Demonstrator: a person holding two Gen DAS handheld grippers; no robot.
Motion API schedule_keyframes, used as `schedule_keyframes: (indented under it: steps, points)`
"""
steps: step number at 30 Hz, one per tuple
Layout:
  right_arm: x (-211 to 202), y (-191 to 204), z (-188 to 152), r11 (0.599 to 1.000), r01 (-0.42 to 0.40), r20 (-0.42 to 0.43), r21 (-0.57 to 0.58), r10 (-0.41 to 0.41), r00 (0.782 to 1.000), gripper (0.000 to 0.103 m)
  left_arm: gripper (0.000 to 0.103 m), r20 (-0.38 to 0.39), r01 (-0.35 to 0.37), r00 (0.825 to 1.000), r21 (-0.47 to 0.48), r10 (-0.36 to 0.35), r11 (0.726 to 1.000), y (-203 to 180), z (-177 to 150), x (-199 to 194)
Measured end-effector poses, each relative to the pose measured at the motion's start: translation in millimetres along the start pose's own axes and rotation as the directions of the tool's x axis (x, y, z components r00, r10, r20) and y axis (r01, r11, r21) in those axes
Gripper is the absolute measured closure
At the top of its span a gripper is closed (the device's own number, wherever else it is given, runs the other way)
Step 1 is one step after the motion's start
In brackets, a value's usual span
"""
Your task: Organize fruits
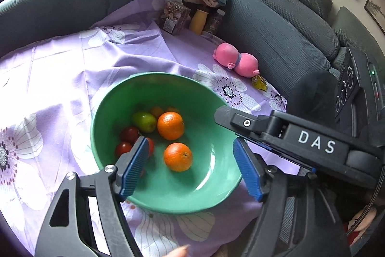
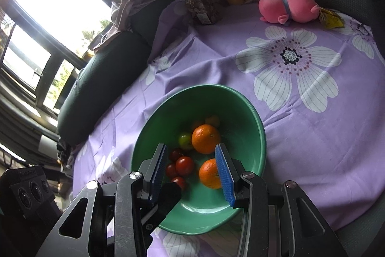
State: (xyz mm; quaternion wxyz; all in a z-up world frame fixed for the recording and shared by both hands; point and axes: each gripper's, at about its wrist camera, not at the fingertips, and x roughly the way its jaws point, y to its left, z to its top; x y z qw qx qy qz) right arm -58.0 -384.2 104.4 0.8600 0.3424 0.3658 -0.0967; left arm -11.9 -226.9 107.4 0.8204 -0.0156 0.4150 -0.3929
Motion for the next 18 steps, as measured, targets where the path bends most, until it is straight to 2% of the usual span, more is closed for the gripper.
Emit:
schedule_keyframes:
  steps: [4,10,18]
  points:
    - [-7,11,-1,0.999,0.036,0.030,-0.037,-0.035,0.999,0.060,0.028,0.030,-0.019,0.999,-0.005,0.019,1.000,4,0,-16]
    - [-11,23,-4,0.993,0.093,0.055,-0.075,-0.089,0.995,0.060,0.028,0.035,-0.020,0.999,-0.028,0.021,0.999,12,0,-24]
    - [-13,35,-7,0.988,0.110,0.067,-0.106,-0.103,0.992,0.060,0.028,0.053,-0.043,0.998,-0.052,0.045,0.998,23,-6,-38]
